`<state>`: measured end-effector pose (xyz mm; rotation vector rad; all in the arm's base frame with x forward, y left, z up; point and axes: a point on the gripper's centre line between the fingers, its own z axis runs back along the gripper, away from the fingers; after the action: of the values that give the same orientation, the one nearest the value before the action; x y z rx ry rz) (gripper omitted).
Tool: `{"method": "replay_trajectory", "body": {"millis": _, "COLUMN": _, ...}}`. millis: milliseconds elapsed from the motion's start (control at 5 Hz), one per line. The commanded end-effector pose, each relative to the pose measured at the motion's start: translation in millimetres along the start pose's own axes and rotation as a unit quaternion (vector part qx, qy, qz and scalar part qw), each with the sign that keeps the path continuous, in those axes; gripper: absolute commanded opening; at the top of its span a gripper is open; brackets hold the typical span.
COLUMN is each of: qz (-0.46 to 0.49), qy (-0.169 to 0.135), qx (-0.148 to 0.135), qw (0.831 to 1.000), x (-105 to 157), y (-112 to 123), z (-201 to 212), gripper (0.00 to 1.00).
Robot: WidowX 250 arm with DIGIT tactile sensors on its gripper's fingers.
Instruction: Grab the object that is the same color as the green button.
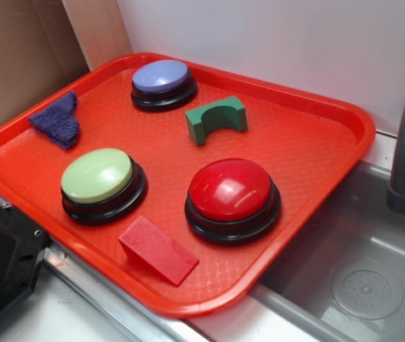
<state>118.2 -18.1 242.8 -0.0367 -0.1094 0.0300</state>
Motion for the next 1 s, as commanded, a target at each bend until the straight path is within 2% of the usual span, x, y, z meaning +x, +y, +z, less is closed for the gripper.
{"method": "replay_trajectory", "body": {"millis": 0, "qz": 0.0, "qy": 0.0, "qx": 0.0, "qw": 1.0, "x": 0, "y": 0, "z": 0, "gripper": 1.0}}
{"method": "replay_trajectory", "body": {"millis": 400, "qz": -0.014, "qy": 0.008, "qx": -0.034, "qw": 0.999, "x": 47, "y": 4, "z": 0, "gripper": 1.0}}
{"method": "replay_trajectory", "body": {"millis": 600, "qz": -0.071, "qy": 0.001, "qx": -0.036, "qw": 0.997, "x": 83, "y": -5, "z": 3, "gripper": 1.0}}
{"method": "replay_trajectory", "body": {"millis": 800, "qz": -0.14, "qy": -0.005, "qx": -0.038, "qw": 0.989, "x": 109, "y": -36, "z": 7, "gripper": 1.0}}
